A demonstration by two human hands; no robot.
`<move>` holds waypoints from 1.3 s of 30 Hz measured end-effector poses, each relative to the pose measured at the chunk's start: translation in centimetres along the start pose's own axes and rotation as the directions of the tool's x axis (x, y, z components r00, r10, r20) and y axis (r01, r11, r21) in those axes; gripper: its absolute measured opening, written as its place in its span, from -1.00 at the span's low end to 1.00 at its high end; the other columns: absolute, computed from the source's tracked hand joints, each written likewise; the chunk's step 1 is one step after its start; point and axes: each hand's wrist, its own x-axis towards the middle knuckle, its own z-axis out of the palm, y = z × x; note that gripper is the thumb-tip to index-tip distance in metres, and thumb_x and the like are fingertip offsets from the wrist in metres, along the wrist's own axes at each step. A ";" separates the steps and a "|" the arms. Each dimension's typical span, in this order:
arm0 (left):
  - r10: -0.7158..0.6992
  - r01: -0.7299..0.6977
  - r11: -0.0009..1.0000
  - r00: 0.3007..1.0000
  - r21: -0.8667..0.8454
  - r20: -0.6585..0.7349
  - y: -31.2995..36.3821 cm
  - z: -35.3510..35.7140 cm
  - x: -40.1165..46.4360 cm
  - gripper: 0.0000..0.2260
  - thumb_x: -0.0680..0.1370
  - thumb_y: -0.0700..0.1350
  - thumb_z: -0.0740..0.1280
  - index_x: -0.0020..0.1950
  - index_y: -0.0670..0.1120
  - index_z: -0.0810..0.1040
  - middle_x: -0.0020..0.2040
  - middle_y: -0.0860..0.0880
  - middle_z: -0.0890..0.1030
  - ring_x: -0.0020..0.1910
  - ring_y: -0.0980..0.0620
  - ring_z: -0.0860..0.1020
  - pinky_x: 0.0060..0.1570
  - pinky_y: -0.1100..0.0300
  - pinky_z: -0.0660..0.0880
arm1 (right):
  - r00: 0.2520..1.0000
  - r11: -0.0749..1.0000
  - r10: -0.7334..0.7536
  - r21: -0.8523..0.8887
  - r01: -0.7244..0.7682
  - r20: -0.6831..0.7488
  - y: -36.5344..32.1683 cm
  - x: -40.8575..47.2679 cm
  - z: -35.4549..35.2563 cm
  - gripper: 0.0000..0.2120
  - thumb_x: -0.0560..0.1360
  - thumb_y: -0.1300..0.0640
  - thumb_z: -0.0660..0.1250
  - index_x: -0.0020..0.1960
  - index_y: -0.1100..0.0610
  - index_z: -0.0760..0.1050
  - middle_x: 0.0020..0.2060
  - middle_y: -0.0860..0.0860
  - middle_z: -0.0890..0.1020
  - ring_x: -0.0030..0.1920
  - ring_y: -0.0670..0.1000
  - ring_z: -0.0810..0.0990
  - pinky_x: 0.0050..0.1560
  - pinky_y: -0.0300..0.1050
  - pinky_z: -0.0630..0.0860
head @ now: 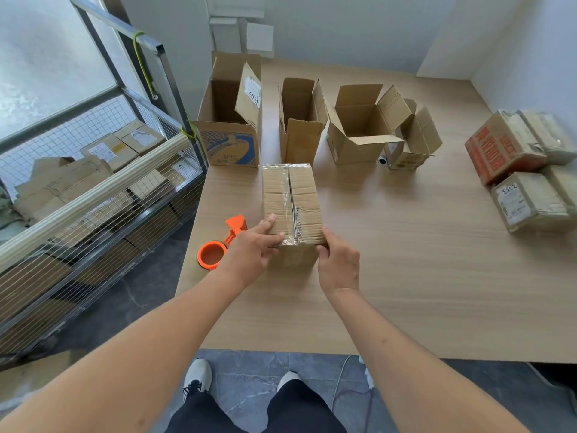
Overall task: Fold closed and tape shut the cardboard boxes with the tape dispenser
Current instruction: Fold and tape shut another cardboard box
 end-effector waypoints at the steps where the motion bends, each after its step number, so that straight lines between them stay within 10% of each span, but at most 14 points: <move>1: -0.009 0.009 1.000 1.000 -0.007 -0.004 0.2 0.2 0.0 -0.64 0.53 -0.32 0.46 0.32 -0.12 0.63 0.55 -0.13 0.35 0.52 -0.10 0.37 0.47 0.36 0.12 | 1.000 1.000 0.000 0.008 0.000 -0.005 -0.1 -0.2 0.1 -0.52 0.54 0.37 0.32 0.45 0.23 0.48 0.29 0.15 0.63 0.26 0.19 0.59 0.26 -0.07 0.40; 4: -0.022 0.021 0.999 1.000 -0.049 -0.017 0.5 0.6 -0.1 -0.63 0.52 -0.34 0.46 0.32 -0.15 0.63 0.55 -0.14 0.35 0.51 -0.11 0.38 0.41 0.55 0.02 | 0.998 0.996 0.047 0.078 -0.051 0.047 -0.7 -0.5 0.7 -0.49 0.59 0.38 0.19 0.55 0.29 0.31 0.48 0.19 0.44 0.50 0.14 0.38 0.47 -0.14 0.24; 10: 0.022 -0.020 0.998 0.999 -0.053 0.032 0.4 0.3 -0.3 -0.57 0.54 -0.38 0.40 0.40 -0.15 0.57 0.59 -0.11 0.28 0.57 -0.06 0.29 0.52 0.31 0.11 | 0.968 0.979 0.139 0.117 -0.166 0.211 -1.1 0.1 1.6 -0.46 0.72 -0.04 0.10 0.66 0.01 0.07 0.66 0.10 -0.02 0.63 0.04 0.03 0.50 -0.09 0.15; 17: 0.008 -0.007 0.997 1.000 -0.073 0.018 0.5 0.3 0.0 -0.58 0.51 -0.47 0.35 0.34 -0.23 0.60 0.52 -0.21 0.36 0.51 -0.17 0.38 0.49 0.32 0.19 | 0.974 0.978 0.176 0.083 -0.189 0.142 -1.2 0.7 1.4 -0.51 0.69 -0.08 0.19 0.60 -0.09 0.26 0.62 0.15 0.19 0.61 0.07 0.15 0.47 -0.07 0.23; 25: 0.144 -0.093 0.971 0.963 -0.219 0.227 1.8 1.5 0.5 -0.40 0.39 -0.43 0.54 0.42 -0.24 0.53 0.52 -0.11 0.41 0.38 -0.15 0.53 0.26 0.00 0.55 | 0.994 0.912 0.100 -0.403 -0.077 0.035 -1.9 -0.2 0.6 -0.42 0.63 -0.16 0.20 0.54 0.14 0.30 0.57 0.18 0.21 0.55 0.21 0.14 0.53 0.11 0.21; 30: 0.248 -0.247 0.969 0.947 -0.031 0.204 0.8 0.1 2.0 -0.49 0.46 -0.47 0.39 0.40 -0.21 0.56 0.44 -0.13 0.51 0.42 -0.11 0.49 0.43 0.12 0.37 | 0.983 0.892 0.111 -0.451 -0.033 0.147 -1.7 -0.2 0.5 -0.02 0.46 -0.46 0.24 0.61 0.18 0.13 0.60 0.17 0.13 0.61 0.21 0.03 0.58 0.06 0.03; 39: 0.146 -0.192 0.951 0.970 0.242 0.196 -0.5 0.1 3.1 -0.28 0.52 -0.38 0.28 0.64 0.01 0.21 0.67 -0.02 0.07 0.64 -0.04 0.07 0.51 0.01 0.28 | 0.944 0.866 0.118 -0.497 0.055 0.309 -1.1 0.8 -1.1 0.03 0.37 0.01 0.61 0.61 0.12 0.04 0.63 0.13 0.02 0.64 0.19 -0.04 0.62 0.09 -0.02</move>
